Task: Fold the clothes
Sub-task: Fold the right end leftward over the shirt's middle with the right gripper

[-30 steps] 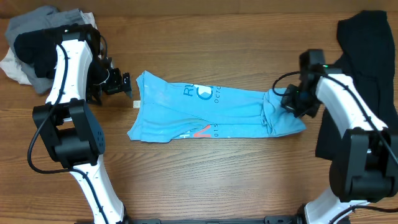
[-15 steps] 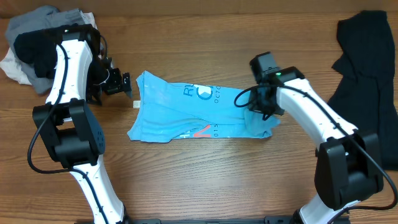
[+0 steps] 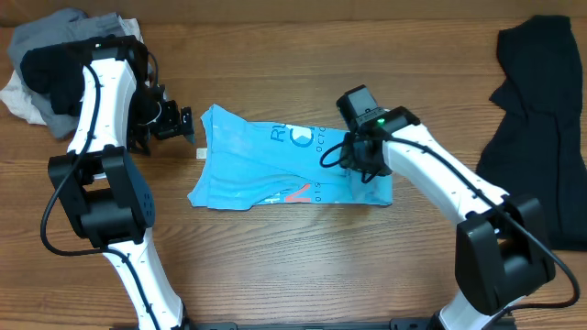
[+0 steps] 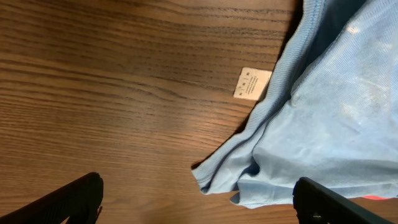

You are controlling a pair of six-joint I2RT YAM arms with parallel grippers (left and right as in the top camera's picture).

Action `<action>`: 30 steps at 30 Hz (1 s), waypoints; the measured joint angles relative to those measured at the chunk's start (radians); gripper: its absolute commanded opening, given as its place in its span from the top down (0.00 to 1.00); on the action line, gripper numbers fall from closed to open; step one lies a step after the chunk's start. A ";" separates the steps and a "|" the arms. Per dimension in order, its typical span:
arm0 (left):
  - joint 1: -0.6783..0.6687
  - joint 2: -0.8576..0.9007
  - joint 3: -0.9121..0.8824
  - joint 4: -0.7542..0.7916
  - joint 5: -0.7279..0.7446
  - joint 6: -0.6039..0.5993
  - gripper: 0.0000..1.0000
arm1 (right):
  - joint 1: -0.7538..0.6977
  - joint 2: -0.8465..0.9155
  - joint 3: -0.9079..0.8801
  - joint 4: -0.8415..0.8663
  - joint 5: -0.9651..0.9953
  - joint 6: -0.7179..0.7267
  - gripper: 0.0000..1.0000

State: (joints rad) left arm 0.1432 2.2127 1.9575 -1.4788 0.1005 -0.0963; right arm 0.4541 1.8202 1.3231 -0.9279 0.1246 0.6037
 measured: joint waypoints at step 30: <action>0.000 0.000 0.000 -0.003 0.000 0.000 0.00 | -0.149 -0.002 0.025 -0.048 -0.386 -0.187 0.96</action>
State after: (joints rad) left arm 0.1432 2.2127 1.9575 -1.4818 0.1005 -0.0963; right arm 0.3054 1.8187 1.3479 -0.9756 -0.2615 0.4171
